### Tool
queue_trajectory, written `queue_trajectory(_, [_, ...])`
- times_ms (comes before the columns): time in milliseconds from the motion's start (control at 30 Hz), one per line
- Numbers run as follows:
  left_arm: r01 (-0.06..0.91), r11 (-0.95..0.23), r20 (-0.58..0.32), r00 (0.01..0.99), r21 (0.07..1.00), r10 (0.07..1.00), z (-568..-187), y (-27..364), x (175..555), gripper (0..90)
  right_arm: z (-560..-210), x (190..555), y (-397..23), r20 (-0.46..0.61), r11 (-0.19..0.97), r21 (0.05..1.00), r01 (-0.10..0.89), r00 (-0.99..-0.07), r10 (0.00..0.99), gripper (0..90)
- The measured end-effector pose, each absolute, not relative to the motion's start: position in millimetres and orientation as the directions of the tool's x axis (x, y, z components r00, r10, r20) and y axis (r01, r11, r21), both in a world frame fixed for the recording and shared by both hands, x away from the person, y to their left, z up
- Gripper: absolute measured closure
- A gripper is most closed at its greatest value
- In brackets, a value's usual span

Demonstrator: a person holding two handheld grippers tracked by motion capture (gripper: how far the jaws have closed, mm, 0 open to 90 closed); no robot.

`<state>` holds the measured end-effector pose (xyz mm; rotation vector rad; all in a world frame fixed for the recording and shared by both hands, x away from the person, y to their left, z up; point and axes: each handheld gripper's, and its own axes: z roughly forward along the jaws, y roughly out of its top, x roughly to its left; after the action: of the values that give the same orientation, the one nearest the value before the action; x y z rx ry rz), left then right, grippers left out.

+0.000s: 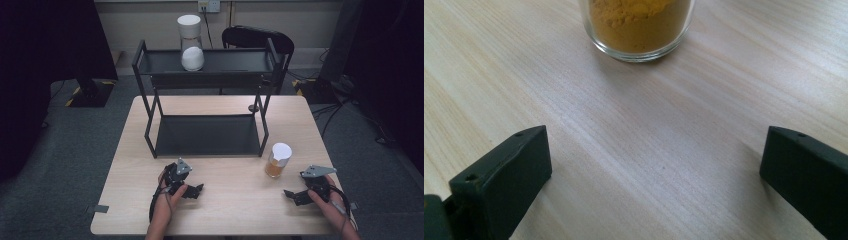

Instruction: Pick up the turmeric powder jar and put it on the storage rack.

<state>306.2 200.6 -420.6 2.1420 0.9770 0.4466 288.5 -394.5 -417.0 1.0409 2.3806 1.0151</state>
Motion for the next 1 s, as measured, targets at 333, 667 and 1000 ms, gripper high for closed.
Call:
queue_trajectory(333, [0.506, -0.447, 0.013, 0.651, 0.738, 0.759, -420.5, 200.6, 306.3, 0.0, -417.0, 287.5, -393.8, -0.026, 0.463, 0.732, 0.500, -0.658, 0.752, 0.0])
queue_trajectory(667, [0.506, -0.447, 0.013, 0.652, 0.738, 0.759, -420.5, 200.6, 306.3, 0.0, -406.8, 295.8, -390.2, -0.011, 0.446, 0.744, 0.497, -0.659, 0.752, 1.4])
queue_trajectory(1000, [0.506, -0.447, 0.013, 0.651, 0.738, 0.759, -420.5, 200.6, 306.3, 0.0, -392.9, 305.7, -383.0, -0.006, 0.418, 0.780, 0.465, -0.663, 0.749, 1.1])
